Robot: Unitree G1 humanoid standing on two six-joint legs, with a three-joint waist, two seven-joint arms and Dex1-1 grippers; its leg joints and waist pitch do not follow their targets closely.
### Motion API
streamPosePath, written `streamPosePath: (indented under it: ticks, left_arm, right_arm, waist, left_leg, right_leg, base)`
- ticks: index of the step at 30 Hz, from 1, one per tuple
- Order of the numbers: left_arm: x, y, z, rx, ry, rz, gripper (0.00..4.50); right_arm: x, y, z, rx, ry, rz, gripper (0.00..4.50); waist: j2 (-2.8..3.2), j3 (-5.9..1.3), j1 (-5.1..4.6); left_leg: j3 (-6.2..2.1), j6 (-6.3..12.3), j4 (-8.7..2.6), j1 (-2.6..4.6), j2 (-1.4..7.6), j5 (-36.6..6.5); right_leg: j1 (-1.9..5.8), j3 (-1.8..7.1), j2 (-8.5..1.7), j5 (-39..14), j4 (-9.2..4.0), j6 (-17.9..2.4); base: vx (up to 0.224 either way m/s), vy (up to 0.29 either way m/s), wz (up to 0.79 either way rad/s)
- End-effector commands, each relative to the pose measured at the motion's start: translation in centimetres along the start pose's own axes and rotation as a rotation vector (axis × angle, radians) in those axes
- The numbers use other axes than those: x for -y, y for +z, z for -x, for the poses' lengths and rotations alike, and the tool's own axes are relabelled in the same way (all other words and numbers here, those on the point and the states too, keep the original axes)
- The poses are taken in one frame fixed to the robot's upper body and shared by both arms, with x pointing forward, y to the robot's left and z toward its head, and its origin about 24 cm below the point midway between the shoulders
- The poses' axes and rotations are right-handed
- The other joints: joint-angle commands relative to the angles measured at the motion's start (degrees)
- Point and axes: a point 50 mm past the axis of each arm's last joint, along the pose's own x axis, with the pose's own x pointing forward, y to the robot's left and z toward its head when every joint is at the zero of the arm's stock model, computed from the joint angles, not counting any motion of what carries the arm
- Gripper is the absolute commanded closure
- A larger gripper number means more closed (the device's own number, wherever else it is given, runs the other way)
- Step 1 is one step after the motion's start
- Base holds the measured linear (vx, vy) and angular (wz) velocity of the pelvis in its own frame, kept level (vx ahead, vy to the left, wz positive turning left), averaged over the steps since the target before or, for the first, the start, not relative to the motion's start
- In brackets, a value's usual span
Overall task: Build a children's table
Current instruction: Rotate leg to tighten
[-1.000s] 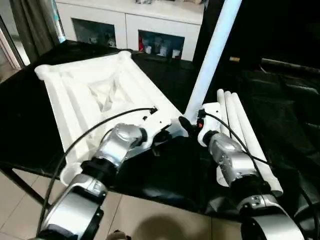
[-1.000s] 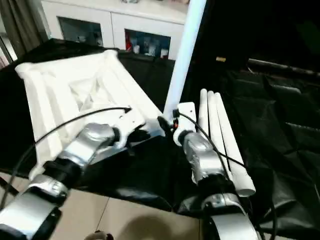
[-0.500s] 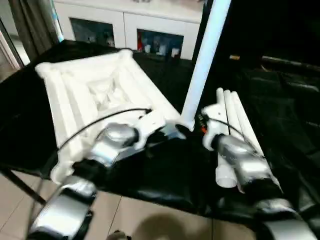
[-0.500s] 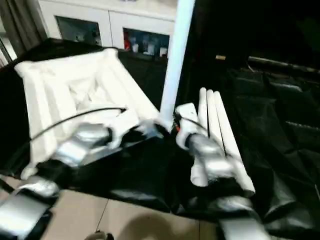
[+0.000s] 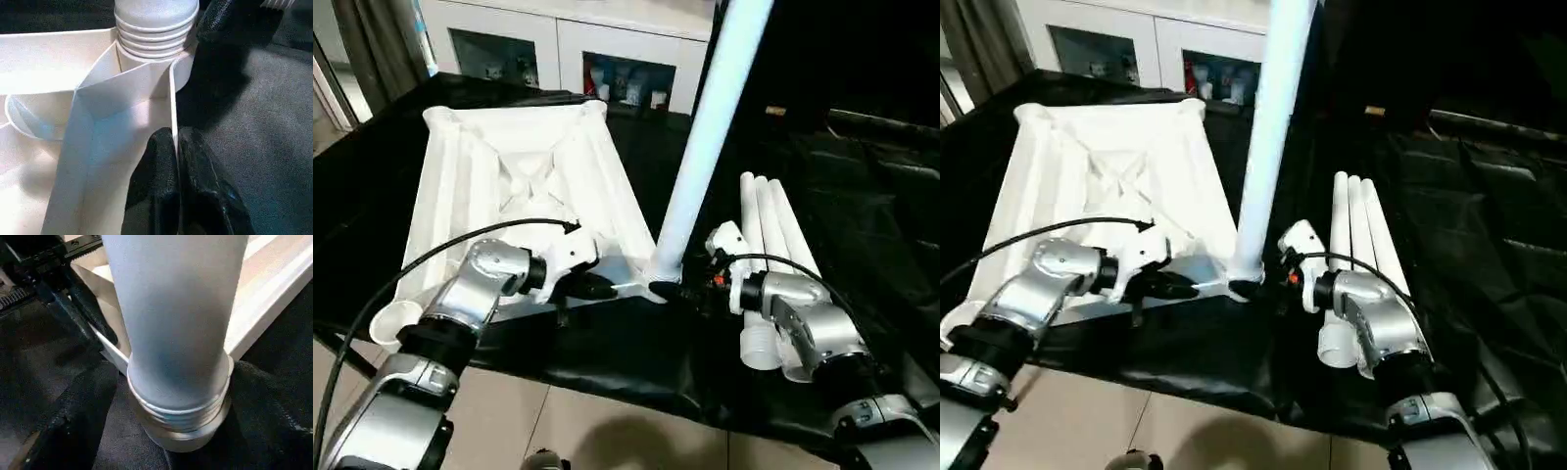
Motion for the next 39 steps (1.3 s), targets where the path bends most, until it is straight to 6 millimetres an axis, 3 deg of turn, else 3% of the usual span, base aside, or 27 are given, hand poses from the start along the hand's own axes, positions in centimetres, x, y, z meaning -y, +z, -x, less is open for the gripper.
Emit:
streamPosePath:
  ticks: [1, 3, 4, 9, 14, 16, 19, 21, 23, 25, 31, 32, 36, 39]
  left_arm:
    - [0.4, 0.4, -0.3, 0.055, -0.031, 0.0, 4.5]
    - [0.4, 0.4, -0.2, 0.056, -0.034, 0.0, 4.5]
    - [0.4, 0.4, -0.2, 0.056, -0.037, 0.001, 4.5]
    - [0.5, 0.3, -0.1, 0.057, -0.045, 0.004, 4.5]
    - [0.6, 0.4, -0.6, 0.066, -0.025, 0.014, 4.5]
    - [0.3, 0.4, -1.2, 0.053, 0.034, 0.018, 4.5]
    - [-0.4, 0.7, -2.7, 0.035, 0.159, 0.052, 4.5]
    - [-0.7, 0.9, -3.3, 0.037, 0.204, 0.067, 4.5]
    - [-0.7, 1.7, -5.1, 0.045, 0.277, 0.103, 4.5]
    - [-0.5, 2.4, -6.8, 0.036, 0.327, 0.137, 4.5]
    - [-0.5, 3.6, -8.0, 0.05, 0.367, 0.126, 4.5]
    - [-0.6, 3.7, -7.8, 0.052, 0.356, 0.112, 4.5]
    - [-0.5, 3.5, -7.6, 0.051, 0.344, 0.096, 4.5]
    - [-0.5, 3.2, -7.3, 0.045, 0.332, 0.085, 4.5]
  right_arm:
    - [-0.2, 0.0, -0.1, -0.014, 0.029, 0.021, 1.18]
    - [-0.3, 0.0, -0.1, -0.009, 0.032, 0.02, 1.18]
    - [-0.3, 0.0, -0.1, -0.005, 0.036, 0.018, 1.44]
    - [-0.4, -0.1, -0.1, -0.003, 0.04, 0.018, 1.72]
    - [-0.6, -0.8, -0.3, 0.004, 0.006, -0.008, 1.75]
    - [-0.5, -1.1, -0.6, 0.01, -0.057, -0.032, 1.76]
    - [-0.3, -1.6, -1.5, 0.036, -0.194, -0.083, 1.76]
    - [-0.1, -1.7, -1.9, 0.048, -0.256, -0.102, 1.76]
    - [0.0, -1.4, -3.3, 0.096, -0.405, -0.189, 1.76]
    - [0.1, -1.0, -4.7, 0.123, -0.537, -0.275, 1.76]
    - [-0.3, -0.1, -6.0, 0.135, -0.611, -0.243, 1.76]
    - [-0.3, -0.1, -6.0, 0.133, -0.607, -0.22, 1.76]
    - [-0.3, -0.2, -5.7, 0.141, -0.602, -0.199, 1.76]
    - [-0.2, 0.4, -5.0, 0.195, -0.582, -0.167, 1.06]
  waist:
    - [-0.63, -3.44, 0.06]
    - [-0.48, -3.44, 0.11]
    - [-0.53, -3.44, 0.05]
    - [-0.46, -3.44, 0.07]
    - [-0.58, -3.43, 0.05]
    - [-0.57, -3.31, -0.02]
    - [-0.44, -2.97, -0.33]
    - [-0.67, -2.99, -0.37]
    - [-0.21, -2.89, -0.52]
    - [-0.4, -3.13, -0.77]
    - [-0.23, -3.59, -0.33]
    - [-0.42, -3.59, -0.3]
    - [-0.21, -3.42, -0.32]
    - [-0.23, -3.41, -0.21]
  left_leg:
    - [-0.36, 1.78, -3.21, 1.85, 1.36, -12.4]
    - [-0.41, 1.77, -3.22, 1.82, 1.4, -12.3]
    - [-0.4, 1.73, -3.22, 1.81, 1.38, -12.3]
    - [-0.39, 1.5, -3.2, 1.92, 1.41, -12.4]
    - [-0.37, 1.7, -3.15, 1.88, 1.37, -12.0]
    - [-0.39, 1.44, -3.27, 1.91, 1.39, -12.7]
    - [-0.53, -0.61, -3.71, 2.21, 1.43, -17.3]
    - [-0.7, -1.44, -3.83, 2.06, 1.41, -17.8]
    - [-0.78, -2.18, -4.0, 2.4, 1.46, -19.2]
    - [-0.84, -2.6, -4.01, 2.24, 1.29, -18.3]
    - [-0.62, 0.14, -3.39, 1.84, 0.93, -12.6]
    - [-0.59, 0.49, -3.38, 1.79, 0.94, -12.2]
    - [-0.59, 1.13, -3.49, 1.88, 1.0, -13.2]
    - [-0.61, 0.97, -3.54, 1.92, 1.11, -13.9]
  right_leg:
    - [1.42, 0.95, -2.3, -2.5, -3.97, -13.0]
    - [1.42, 0.93, -2.34, -3.0, -3.94, -13.0]
    - [1.4, 0.93, -2.27, -2.9, -3.91, -12.9]
    - [1.38, 0.96, -2.28, -2.5, -3.86, -13.2]
    - [1.41, 0.98, -2.28, -1.7, -3.8, -13.4]
    - [1.27, 1.02, -2.29, -2.8, -3.97, -13.2]
    - [0.82, 1.23, -2.61, -10.7, -4.77, -11.8]
    - [0.97, 1.27, -2.82, -13.4, -5.01, -10.8]
    - [0.52, 1.36, -2.76, -14.7, -5.23, -10.4]
    - [0.7, 1.35, -2.66, -14.2, -5.11, -10.1]
    - [1.38, 1.19, -2.23, -4.3, -4.57, -10.0]
    - [1.43, 1.16, -2.22, -3.5, -4.52, -10.1]
    - [1.38, 1.09, -2.17, -4.2, -4.68, -10.3]
    - [1.39, 1.17, -2.31, -5.4, -4.83, -10.0]
  base:
    - [0.0, 0.0, 0.0]
    - [0.0, 0.0, 0.0]
    - [0.0, 0.0, 0.0]
    - [0.0, 0.0, 0.0]
    - [0.0, 0.0, 0.0]
    - [0.0, 0.0, 0.0]
    - [0.0, 0.0, 0.0]
    - [0.0, 0.0, 0.0]
    - [0.0, 0.0, 0.0]
    - [0.0, 0.0, 0.0]
    - [0.0, 0.0, 0.0]
    - [0.0, 0.0, 0.0]
    - [0.0, 0.0, 0.0]
    - [0.0, 0.0, 0.0]
